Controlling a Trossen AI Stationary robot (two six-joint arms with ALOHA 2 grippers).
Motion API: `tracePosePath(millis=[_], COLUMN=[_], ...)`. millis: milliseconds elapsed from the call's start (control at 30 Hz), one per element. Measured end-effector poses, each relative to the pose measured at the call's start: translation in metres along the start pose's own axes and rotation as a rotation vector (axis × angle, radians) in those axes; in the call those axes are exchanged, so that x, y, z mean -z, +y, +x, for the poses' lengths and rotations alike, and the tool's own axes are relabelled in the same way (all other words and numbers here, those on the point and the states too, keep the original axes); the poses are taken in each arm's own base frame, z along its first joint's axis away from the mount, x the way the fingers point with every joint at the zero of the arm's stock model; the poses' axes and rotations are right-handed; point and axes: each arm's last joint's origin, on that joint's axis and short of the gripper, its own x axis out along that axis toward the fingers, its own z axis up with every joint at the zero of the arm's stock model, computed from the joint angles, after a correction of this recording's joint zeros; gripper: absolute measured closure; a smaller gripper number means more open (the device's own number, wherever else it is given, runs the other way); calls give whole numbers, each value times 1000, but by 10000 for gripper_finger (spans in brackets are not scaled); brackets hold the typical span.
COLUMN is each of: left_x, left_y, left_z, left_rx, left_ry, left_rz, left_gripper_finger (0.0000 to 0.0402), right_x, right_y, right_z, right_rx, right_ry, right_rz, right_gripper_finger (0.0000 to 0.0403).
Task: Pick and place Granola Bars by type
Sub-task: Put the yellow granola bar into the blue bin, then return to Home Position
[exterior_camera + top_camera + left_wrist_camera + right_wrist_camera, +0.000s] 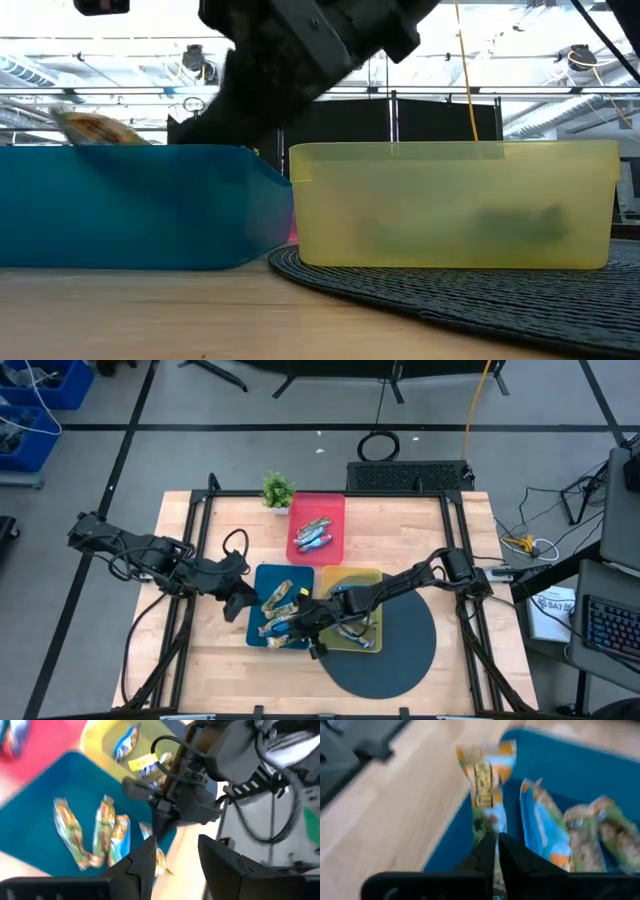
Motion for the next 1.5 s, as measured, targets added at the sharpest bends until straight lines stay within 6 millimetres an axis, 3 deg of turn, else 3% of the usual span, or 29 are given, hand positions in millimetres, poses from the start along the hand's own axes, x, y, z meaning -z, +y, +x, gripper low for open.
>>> tracePosePath(millis=[267, 433, 667, 867, 1067, 1233, 1500], left_x=[-1, -1, -1, 3, 12, 25, 51], left_y=[5, 12, 21, 31, 44, 60, 87], left_z=[-28, -52, -87, -102, -102, -92, -73], left_rx=[50, 101, 183, 178, 167, 180, 342], left_ry=[-88, -153, -292, -351, -366, -395, -473], left_rz=[242, 325, 392, 464, 559, 562, 513], left_gripper_finger=[252, 252, 252, 252, 252, 252, 252], right_x=[-8, -24, -67, -82, -84, -64, 25], right_y=[-11, -12, -6, 16, 53, 64, 66], right_z=[-7, -28, -96, -169, -219, -234, -230], right_rx=[20, 29, 20, -25, -86, -57, -137], right_ry=[-50, -97, -227, -182, -170, -261, -552], right_rz=[82, 84, 175, 324, 110, 141, 320], right_gripper_finger=[318, 292, 282, 286, 282, 287, 287])
